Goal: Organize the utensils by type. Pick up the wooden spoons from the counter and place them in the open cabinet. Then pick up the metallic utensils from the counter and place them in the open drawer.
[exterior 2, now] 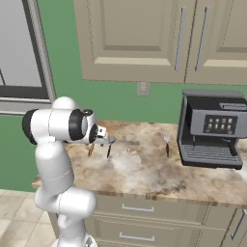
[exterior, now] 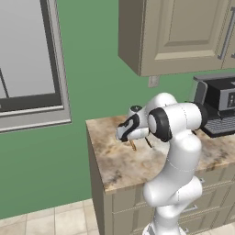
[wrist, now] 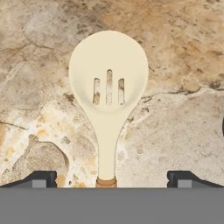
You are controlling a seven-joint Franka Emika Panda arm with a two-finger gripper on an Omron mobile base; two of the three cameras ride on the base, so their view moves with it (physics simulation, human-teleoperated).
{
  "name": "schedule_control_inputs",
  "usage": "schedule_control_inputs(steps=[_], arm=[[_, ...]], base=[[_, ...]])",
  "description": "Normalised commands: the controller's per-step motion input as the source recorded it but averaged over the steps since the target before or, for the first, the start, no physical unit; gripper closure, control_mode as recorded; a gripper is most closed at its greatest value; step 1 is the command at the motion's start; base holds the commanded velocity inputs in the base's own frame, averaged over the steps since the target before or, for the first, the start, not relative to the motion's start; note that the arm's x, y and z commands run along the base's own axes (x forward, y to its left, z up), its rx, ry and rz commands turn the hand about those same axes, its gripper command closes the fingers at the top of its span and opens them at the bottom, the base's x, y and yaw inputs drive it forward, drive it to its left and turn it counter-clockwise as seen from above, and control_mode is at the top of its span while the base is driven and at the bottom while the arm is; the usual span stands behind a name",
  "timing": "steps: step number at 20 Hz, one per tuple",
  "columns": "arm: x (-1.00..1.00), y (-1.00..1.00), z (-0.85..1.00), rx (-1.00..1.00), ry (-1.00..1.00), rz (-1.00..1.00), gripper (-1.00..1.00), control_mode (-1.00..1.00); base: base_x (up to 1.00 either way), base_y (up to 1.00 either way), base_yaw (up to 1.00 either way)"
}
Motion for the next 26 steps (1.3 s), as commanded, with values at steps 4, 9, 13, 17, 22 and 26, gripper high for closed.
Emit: schedule_control_inputs(steps=[4, 9, 13, 17, 22, 26], arm=[[0.00, 0.00, -0.20, 0.00, -0.01, 0.00, 1.00, -1.00], [0.00, 0.00, -0.24, 0.00, 0.00, 0.00, 1.00, -1.00], [0.00, 0.00, -0.23, 0.00, 0.00, 0.00, 1.00, -1.00], [0.01, 0.00, -0.20, 0.00, 0.02, 0.00, 1.00, -1.00], [0.00, 0.00, -0.03, 0.01, 0.00, 0.00, 1.00, -1.00], [-0.06, 0.00, 0.09, 0.03, 0.00, 0.00, 1.00, -1.00]], base=[[0.00, 0.00, 0.00], [0.00, 0.00, 0.00], [0.00, 0.00, 0.00], [0.00, 0.00, 0.00], [0.00, 0.00, 0.00], [0.00, 0.00, 0.00]])
